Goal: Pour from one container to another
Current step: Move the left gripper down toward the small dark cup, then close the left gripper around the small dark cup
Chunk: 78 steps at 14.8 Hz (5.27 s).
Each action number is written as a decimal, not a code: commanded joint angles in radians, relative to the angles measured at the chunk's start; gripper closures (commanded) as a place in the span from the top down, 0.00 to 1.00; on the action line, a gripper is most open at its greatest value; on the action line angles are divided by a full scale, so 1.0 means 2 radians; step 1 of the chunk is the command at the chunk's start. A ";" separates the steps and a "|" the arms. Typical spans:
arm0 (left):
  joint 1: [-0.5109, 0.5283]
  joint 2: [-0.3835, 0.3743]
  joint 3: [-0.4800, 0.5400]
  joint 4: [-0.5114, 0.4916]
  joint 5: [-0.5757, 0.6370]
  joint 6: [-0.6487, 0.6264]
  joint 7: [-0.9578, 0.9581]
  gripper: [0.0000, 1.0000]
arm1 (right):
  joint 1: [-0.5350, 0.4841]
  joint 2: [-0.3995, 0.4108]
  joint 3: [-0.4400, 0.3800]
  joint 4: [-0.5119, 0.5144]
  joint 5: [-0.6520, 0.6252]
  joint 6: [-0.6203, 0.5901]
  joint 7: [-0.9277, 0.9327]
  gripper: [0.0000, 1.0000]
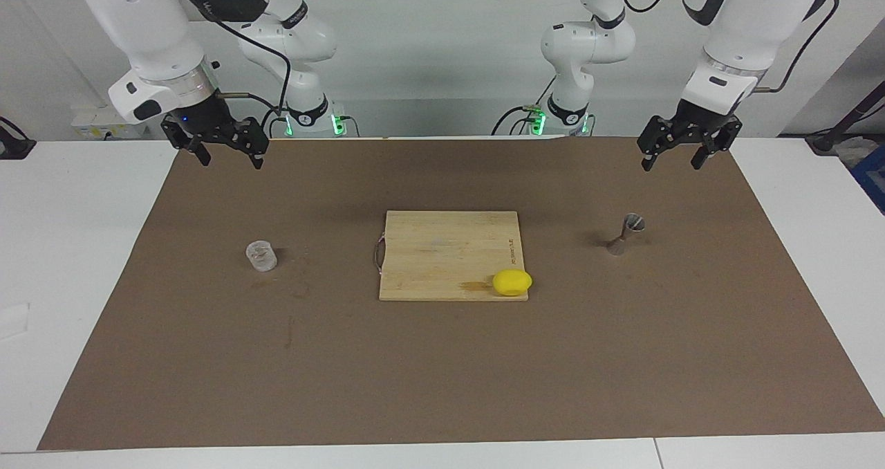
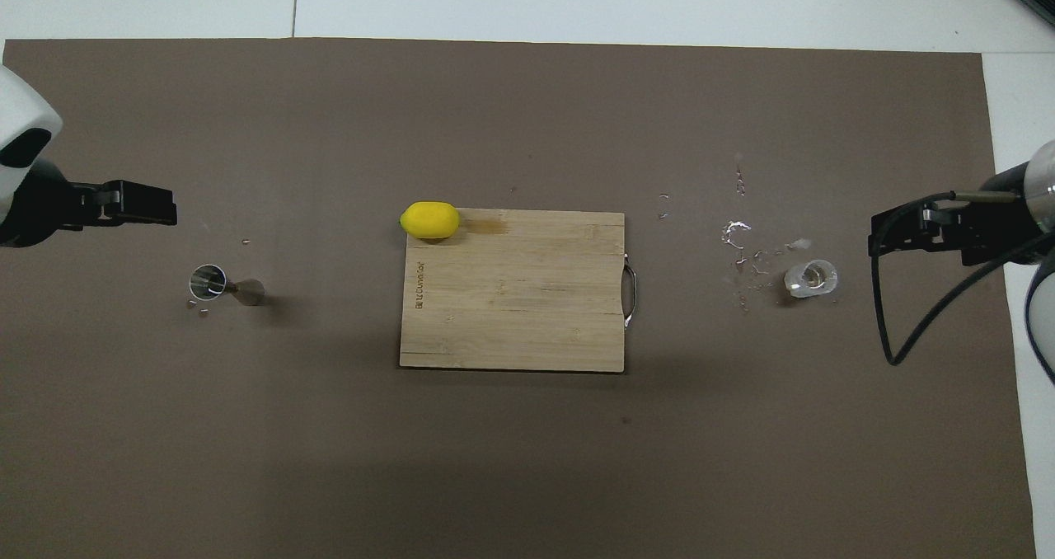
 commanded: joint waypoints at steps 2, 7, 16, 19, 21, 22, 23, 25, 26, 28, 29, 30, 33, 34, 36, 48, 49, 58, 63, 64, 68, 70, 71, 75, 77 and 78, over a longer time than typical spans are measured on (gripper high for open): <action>-0.005 0.015 -0.002 -0.011 0.003 0.046 -0.050 1.00 | -0.008 -0.011 0.003 -0.011 0.007 -0.003 -0.012 1.00; 0.002 0.006 0.000 -0.047 0.004 0.080 -0.053 1.00 | -0.008 -0.011 0.003 -0.011 0.007 -0.003 -0.012 1.00; 0.022 -0.019 -0.007 -0.071 0.004 -0.022 -0.059 1.00 | -0.008 -0.011 0.003 -0.011 0.007 -0.003 -0.012 1.00; 0.022 -0.020 -0.009 -0.069 0.001 -0.036 -0.058 1.00 | -0.008 -0.011 0.003 -0.011 0.007 -0.003 -0.012 1.00; 0.022 -0.019 -0.007 -0.069 0.001 -0.031 -0.059 1.00 | -0.008 -0.011 0.003 -0.011 0.007 -0.003 -0.012 1.00; 0.028 -0.019 -0.004 -0.069 0.001 -0.029 -0.053 1.00 | -0.008 -0.011 0.003 -0.011 0.007 -0.003 -0.012 1.00; 0.035 -0.020 0.000 -0.075 -0.009 -0.026 -0.042 1.00 | -0.008 -0.011 0.003 -0.011 0.007 -0.003 -0.012 1.00; 0.083 -0.014 0.001 -0.079 -0.099 -0.024 0.031 1.00 | -0.008 -0.011 0.003 -0.011 0.007 -0.003 -0.012 1.00; 0.094 -0.013 0.001 -0.082 -0.108 -0.023 0.076 1.00 | -0.008 -0.011 0.003 -0.011 0.007 -0.003 -0.012 1.00; 0.133 0.003 0.001 -0.086 -0.149 -0.025 0.169 1.00 | -0.008 -0.011 0.003 -0.011 0.007 -0.003 -0.012 1.00; 0.149 0.014 0.001 -0.086 -0.176 -0.026 0.219 1.00 | -0.008 -0.011 0.003 -0.011 0.007 -0.003 -0.012 1.00; 0.160 0.022 0.001 -0.089 -0.192 -0.023 0.269 1.00 | -0.008 -0.011 0.003 -0.011 0.007 -0.003 -0.012 1.00; 0.183 0.043 0.001 -0.093 -0.247 -0.016 0.408 1.00 | -0.008 -0.011 0.003 -0.011 0.007 -0.003 -0.012 1.00; 0.185 0.043 0.001 -0.101 -0.256 -0.003 0.452 1.00 | -0.008 -0.011 0.003 -0.011 0.007 -0.003 -0.012 1.00; 0.204 0.049 0.001 -0.116 -0.300 0.010 0.560 1.00 | -0.008 -0.011 0.003 -0.011 0.007 -0.003 -0.012 1.00; 0.280 0.142 0.001 -0.200 -0.565 -0.080 1.093 1.00 | -0.008 -0.011 0.003 -0.011 0.007 -0.003 -0.012 1.00; 0.281 0.142 0.001 -0.208 -0.570 -0.082 1.113 1.00 | -0.008 -0.011 0.003 -0.011 0.007 -0.003 -0.012 1.00; 0.302 0.186 0.002 -0.214 -0.624 -0.157 1.277 1.00 | -0.008 -0.011 0.003 -0.011 0.007 -0.003 -0.012 1.00; 0.295 0.190 0.001 -0.227 -0.647 -0.124 1.313 1.00 | -0.008 -0.011 0.003 -0.011 0.007 -0.003 -0.012 1.00; 0.293 0.190 0.001 -0.228 -0.648 -0.124 1.313 1.00 | -0.008 -0.011 0.003 -0.011 0.007 -0.003 -0.012 1.00; 0.279 0.190 0.001 -0.234 -0.658 -0.113 1.313 1.00 | -0.008 -0.011 0.003 -0.011 0.007 -0.003 -0.012 1.00; 0.273 0.190 0.001 -0.236 -0.658 -0.112 1.313 1.00 | -0.008 -0.011 0.003 -0.011 0.007 -0.003 -0.012 1.00; 0.272 0.190 0.001 -0.237 -0.658 -0.112 1.313 1.00 | -0.008 -0.011 0.003 -0.011 0.007 -0.003 -0.012 1.00; 0.267 0.190 0.001 -0.238 -0.658 -0.105 1.313 0.96 | -0.008 -0.011 0.003 -0.011 0.007 -0.003 -0.012 1.00; 0.266 0.190 0.001 -0.238 -0.658 -0.103 1.313 0.70 | -0.008 -0.011 0.003 -0.011 0.007 -0.003 -0.012 1.00; 0.267 0.190 0.001 -0.238 -0.658 -0.103 1.313 0.58 | -0.008 -0.011 0.003 -0.011 0.007 -0.003 -0.012 1.00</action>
